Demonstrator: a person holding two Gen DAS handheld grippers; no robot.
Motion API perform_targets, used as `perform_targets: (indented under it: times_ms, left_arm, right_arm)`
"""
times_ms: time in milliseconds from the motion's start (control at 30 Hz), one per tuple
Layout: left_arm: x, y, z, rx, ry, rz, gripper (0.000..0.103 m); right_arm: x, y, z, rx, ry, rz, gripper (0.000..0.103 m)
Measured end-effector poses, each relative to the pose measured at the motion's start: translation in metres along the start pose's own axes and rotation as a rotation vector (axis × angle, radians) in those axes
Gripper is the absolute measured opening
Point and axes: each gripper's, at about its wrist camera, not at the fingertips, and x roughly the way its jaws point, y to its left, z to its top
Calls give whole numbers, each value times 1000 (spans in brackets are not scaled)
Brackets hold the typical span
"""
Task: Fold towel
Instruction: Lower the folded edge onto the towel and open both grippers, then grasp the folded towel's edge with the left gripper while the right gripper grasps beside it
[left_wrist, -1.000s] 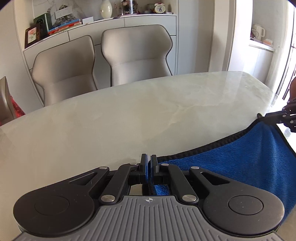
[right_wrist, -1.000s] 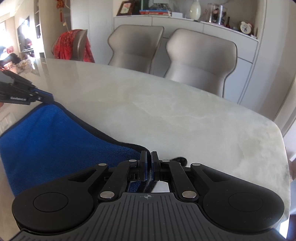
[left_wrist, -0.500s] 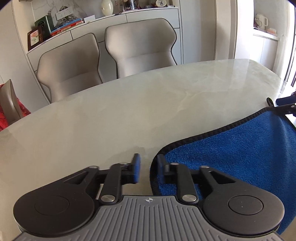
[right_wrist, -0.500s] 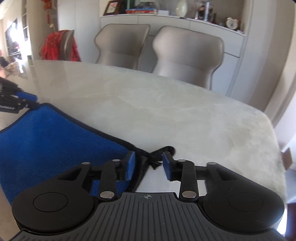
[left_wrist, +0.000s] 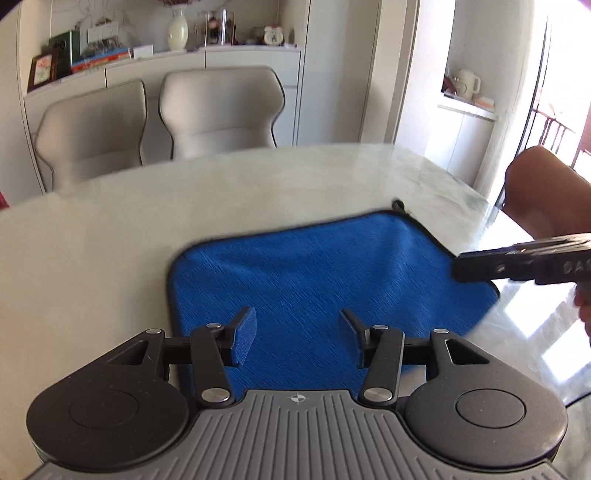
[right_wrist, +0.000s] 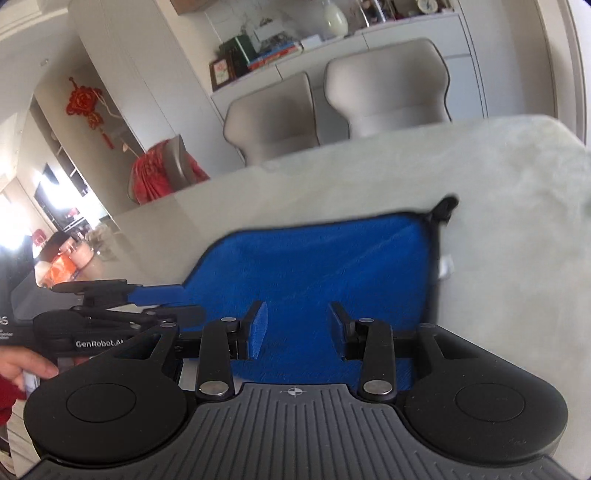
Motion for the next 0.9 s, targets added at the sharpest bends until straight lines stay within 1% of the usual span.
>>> perform_targets:
  times_ms: [100, 167, 267, 367, 400, 533, 633, 667, 700, 733, 767, 800, 833, 867, 900]
  left_arm:
    - [3, 9, -11, -33, 39, 38, 52]
    - [3, 16, -17, -55, 56, 58, 52]
    - [-3, 25, -24, -56, 50, 70, 52]
    - [-6, 23, -30, -16, 45, 90, 53]
    - [-7, 24, -31, -17, 43, 94, 53]
    - [-14, 27, -37, -28, 34, 99, 54]
    - [-18, 27, -42, -10, 31, 107, 54]
    - [-21, 26, -43, -1, 36, 110, 52]
    - [-24, 26, -44, -7, 37, 108, 52]
    - [-27, 27, -44, -15, 38, 106, 52]
    - [-31, 28, -44, -40, 34, 103, 53]
    - [-35, 30, -44, -68, 27, 97, 54]
    - [-38, 31, -44, -89, 18, 92, 57]
    - [-39, 32, -44, -104, 7, 91, 60]
    - [-41, 32, -43, -119, -3, 90, 60]
  right_arm:
    - [1, -4, -7, 5, 18, -61, 37]
    - [-3, -17, -13, 29, 35, -119, 37]
    - [-14, -29, -22, 76, 11, -103, 35]
    - [-22, -32, -33, 49, -9, -121, 31]
    - [-23, -33, -35, 58, -15, -118, 30]
    - [-25, -45, -36, 131, -30, -92, 25]
    - [-27, -46, -34, 137, -20, -90, 26]
    - [-28, -44, -33, 135, -12, -94, 27]
    - [-29, -43, -31, 133, -5, -98, 29]
    - [-32, -39, -28, 127, -4, -101, 39]
    - [-36, -33, -25, 116, -10, -104, 53]
    - [-40, -27, -22, 98, -23, -104, 61]
    - [-41, -22, -21, 77, -39, -101, 72]
    - [-41, -18, -20, 61, -52, -99, 79]
    - [-40, -14, -19, 46, -60, -99, 80]
